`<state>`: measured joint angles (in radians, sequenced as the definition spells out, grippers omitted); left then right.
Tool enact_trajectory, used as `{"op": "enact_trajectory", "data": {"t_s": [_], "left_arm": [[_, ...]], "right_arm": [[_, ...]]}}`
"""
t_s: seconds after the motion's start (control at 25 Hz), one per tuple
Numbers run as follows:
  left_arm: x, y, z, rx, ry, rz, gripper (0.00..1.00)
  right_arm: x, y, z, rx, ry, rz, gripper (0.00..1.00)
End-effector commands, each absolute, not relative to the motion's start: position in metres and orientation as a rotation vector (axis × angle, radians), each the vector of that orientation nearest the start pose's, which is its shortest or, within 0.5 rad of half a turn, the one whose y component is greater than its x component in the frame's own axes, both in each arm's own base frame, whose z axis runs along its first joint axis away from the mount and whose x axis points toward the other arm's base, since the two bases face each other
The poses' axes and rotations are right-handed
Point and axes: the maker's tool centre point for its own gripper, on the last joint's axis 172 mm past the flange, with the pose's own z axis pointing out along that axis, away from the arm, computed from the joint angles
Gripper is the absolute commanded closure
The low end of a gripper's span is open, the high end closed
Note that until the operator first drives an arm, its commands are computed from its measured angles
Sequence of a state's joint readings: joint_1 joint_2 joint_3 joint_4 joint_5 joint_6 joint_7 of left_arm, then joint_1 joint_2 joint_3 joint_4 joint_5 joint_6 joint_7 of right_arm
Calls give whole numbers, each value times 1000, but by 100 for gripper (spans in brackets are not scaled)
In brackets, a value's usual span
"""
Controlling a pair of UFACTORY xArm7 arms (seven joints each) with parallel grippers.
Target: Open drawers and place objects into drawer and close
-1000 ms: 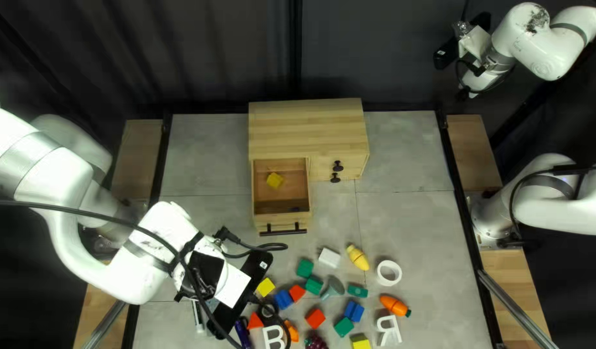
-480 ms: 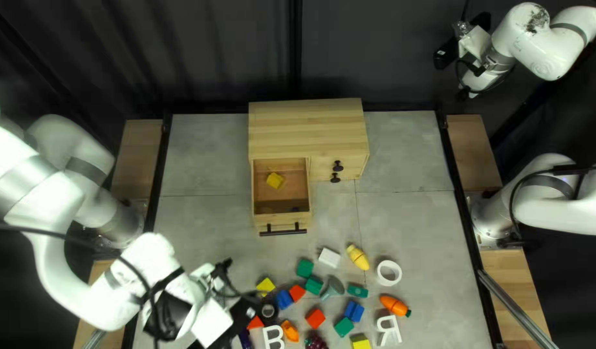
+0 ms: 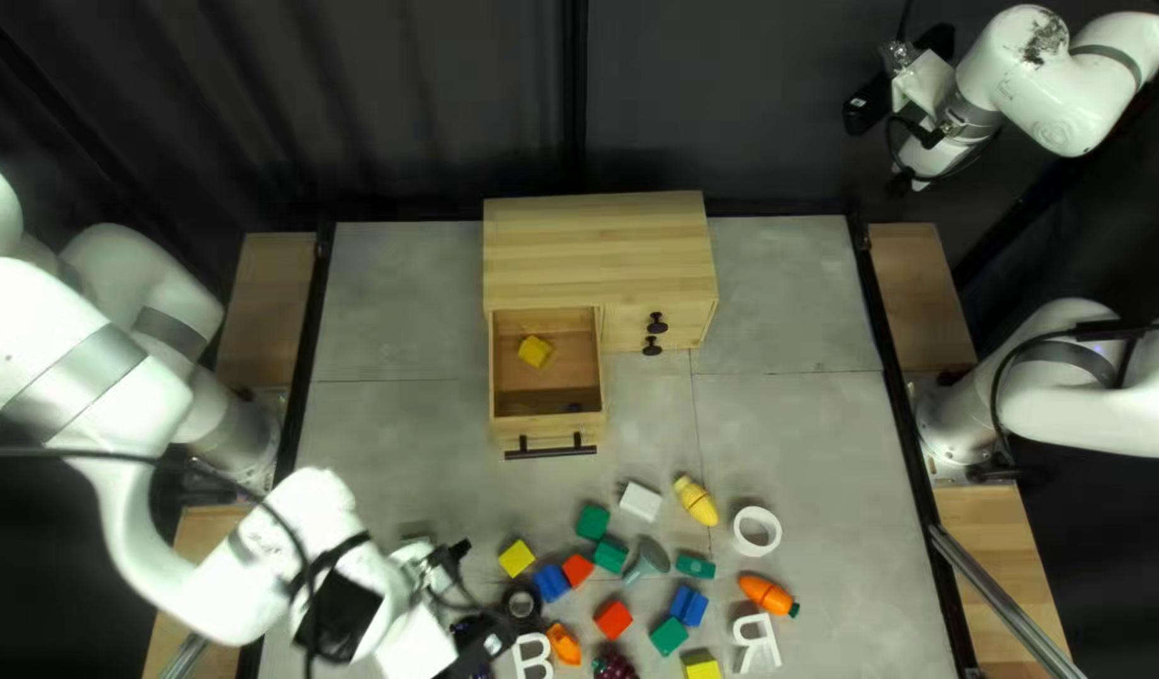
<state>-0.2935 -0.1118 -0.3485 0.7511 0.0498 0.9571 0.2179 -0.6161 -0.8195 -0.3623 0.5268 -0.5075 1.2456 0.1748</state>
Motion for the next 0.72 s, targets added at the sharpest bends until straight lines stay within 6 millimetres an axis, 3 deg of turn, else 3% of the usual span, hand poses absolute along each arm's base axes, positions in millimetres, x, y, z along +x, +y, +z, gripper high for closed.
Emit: {"op": "enact_trajectory", "data": {"t_s": [0.04, 0.16, 0.24, 0.48, 0.72], "left_arm": [[313, -215, 123, -2749, 1303, 126, 0], [313, -215, 123, -2749, 1303, 126, 0], [330, -217, 120, -2777, 1182, 27, 0], [341, -231, 124, -2792, 846, -112, 0], [359, -242, 106, -2833, 580, -163, 0]], "right_arm": [[100, -285, 235, -3038, 1483, -3, 0], [100, -285, 235, -3038, 1483, -3, 0], [100, -285, 235, -3038, 1483, -3, 0], [100, -285, 235, -3038, 1483, -3, 0], [100, -285, 235, -3038, 1483, -3, 0]]}}
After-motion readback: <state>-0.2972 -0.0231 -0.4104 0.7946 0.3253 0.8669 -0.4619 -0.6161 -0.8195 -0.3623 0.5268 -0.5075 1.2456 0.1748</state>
